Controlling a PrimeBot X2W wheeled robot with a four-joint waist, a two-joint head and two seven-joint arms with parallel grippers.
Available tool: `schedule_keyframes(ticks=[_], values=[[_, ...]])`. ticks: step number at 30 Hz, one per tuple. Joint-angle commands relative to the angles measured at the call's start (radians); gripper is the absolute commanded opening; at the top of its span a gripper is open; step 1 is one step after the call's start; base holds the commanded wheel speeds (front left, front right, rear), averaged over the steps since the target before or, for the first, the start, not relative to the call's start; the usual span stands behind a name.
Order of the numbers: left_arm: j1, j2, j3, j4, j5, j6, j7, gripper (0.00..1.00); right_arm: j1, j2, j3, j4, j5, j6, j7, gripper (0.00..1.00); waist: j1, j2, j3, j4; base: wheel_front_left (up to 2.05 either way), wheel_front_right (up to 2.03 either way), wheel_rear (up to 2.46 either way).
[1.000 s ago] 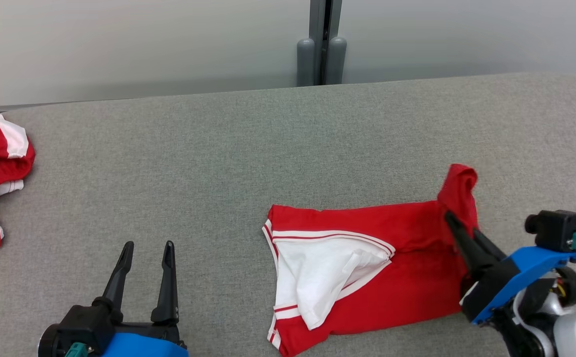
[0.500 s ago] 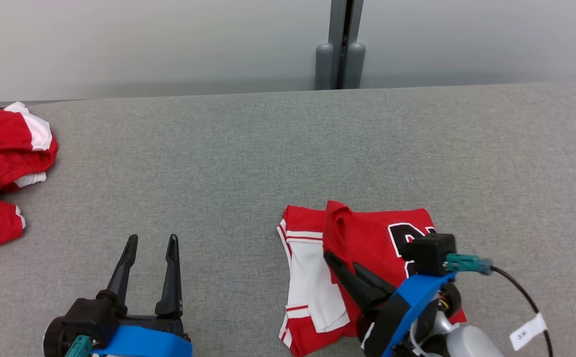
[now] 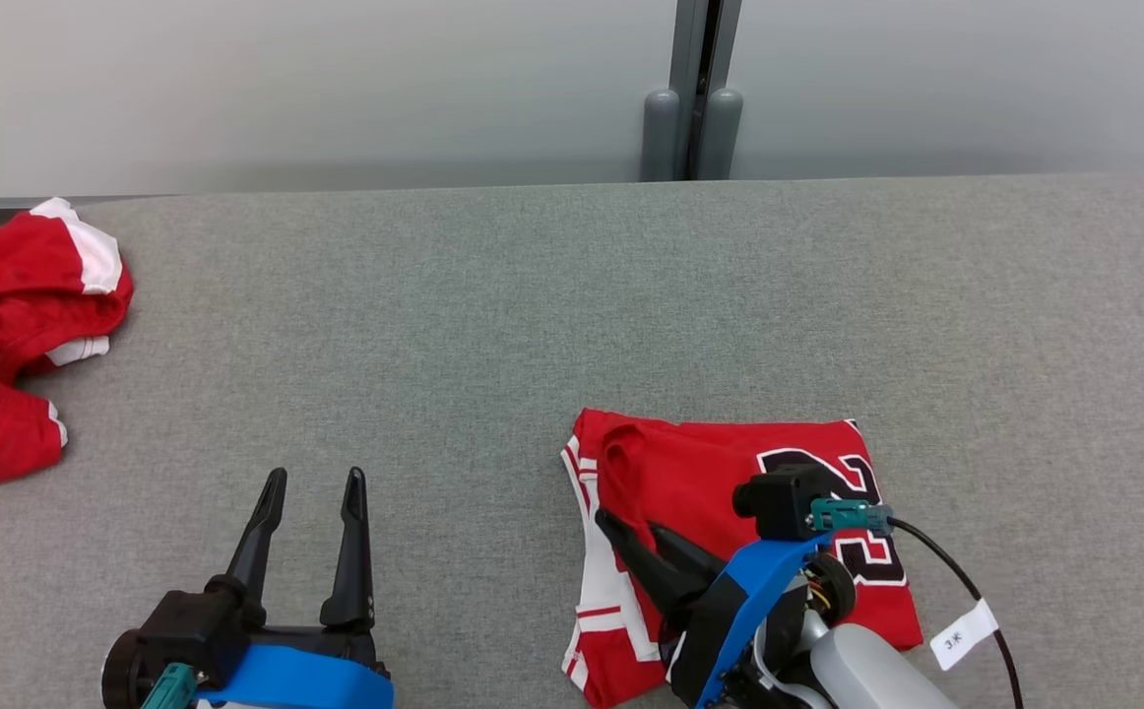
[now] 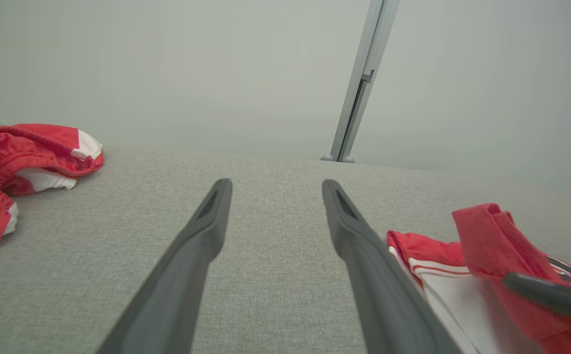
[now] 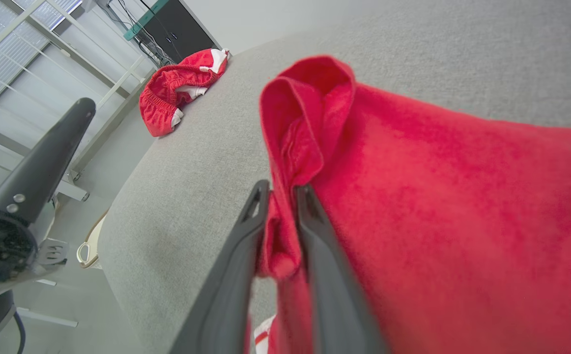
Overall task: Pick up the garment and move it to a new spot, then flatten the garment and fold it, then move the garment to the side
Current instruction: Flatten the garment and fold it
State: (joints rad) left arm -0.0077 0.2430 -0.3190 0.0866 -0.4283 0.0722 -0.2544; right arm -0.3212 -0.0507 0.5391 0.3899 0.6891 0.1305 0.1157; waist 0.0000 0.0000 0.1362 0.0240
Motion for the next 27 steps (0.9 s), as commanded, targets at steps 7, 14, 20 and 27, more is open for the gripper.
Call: schedule_keyframes(ticks=[7, 14, 20, 27], values=[[-0.017, -0.005, -0.002, 0.007, 0.002, -0.007, -0.007, 1.0, -0.061, 0.0, 0.054, 0.054, 0.062, 0.0, -0.087, 1.0, 0.0, 0.0, -0.005, -0.004, 0.0, 0.0, 0.0], [-0.027, -0.013, -0.029, 0.018, 0.015, -0.017, -0.008, 1.0, -0.107, 0.0, -0.079, 0.117, -0.102, 0.0, -0.252, 1.0, 0.0, 0.0, -0.014, -0.007, 0.0, 0.0, 0.0], [-0.046, -0.026, -0.051, 0.042, 0.024, -0.016, -0.008, 1.0, -0.074, -0.001, -0.253, 0.097, -0.349, 0.0, -0.34, 1.0, 0.0, 0.0, -0.029, -0.016, 0.0, 0.0, 0.0], [-0.032, -0.037, -0.022, 0.075, 0.011, -0.01, -0.011, 1.0, 0.04, 0.0, -0.402, -0.007, -0.496, 0.0, -0.36, 1.0, 0.0, 0.0, -0.055, -0.025, 0.0, 0.0, 0.0]])
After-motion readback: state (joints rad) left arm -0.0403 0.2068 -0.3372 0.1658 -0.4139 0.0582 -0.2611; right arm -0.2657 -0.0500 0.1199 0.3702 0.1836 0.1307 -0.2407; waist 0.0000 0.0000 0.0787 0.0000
